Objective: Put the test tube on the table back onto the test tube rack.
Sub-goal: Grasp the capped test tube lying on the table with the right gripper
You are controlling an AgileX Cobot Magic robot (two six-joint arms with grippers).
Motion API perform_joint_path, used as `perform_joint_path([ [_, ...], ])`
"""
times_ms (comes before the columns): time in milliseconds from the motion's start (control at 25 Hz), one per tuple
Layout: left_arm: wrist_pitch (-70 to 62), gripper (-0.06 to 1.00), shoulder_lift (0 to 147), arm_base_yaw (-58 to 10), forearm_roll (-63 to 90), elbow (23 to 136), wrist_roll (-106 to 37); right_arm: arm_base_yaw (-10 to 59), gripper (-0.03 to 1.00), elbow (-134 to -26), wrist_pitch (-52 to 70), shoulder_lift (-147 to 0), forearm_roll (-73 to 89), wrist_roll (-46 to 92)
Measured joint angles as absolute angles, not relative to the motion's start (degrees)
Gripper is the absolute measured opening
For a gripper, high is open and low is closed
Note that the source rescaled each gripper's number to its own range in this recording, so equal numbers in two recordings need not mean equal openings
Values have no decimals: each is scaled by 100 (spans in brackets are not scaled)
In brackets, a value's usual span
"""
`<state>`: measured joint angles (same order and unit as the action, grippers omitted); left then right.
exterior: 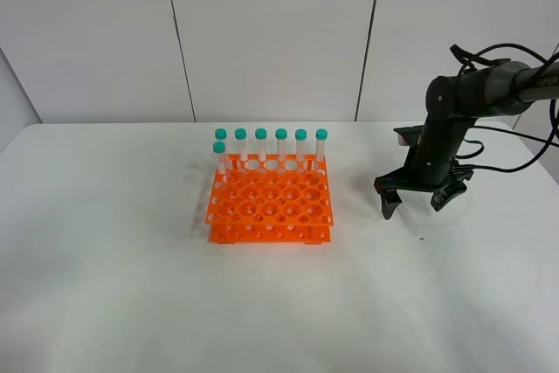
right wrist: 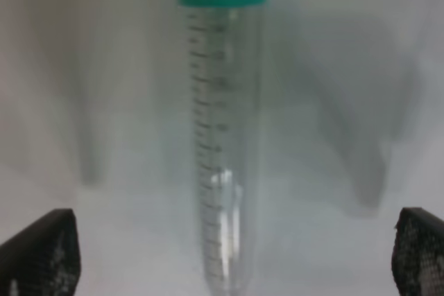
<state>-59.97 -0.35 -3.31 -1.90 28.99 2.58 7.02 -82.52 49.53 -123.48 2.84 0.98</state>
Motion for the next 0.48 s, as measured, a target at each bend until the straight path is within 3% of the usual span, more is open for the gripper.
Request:
perform_joint_path([
  [480,-5997,89,-35,-331,-190,2899,258,706,100,-8252,4844,-12348,518,189],
])
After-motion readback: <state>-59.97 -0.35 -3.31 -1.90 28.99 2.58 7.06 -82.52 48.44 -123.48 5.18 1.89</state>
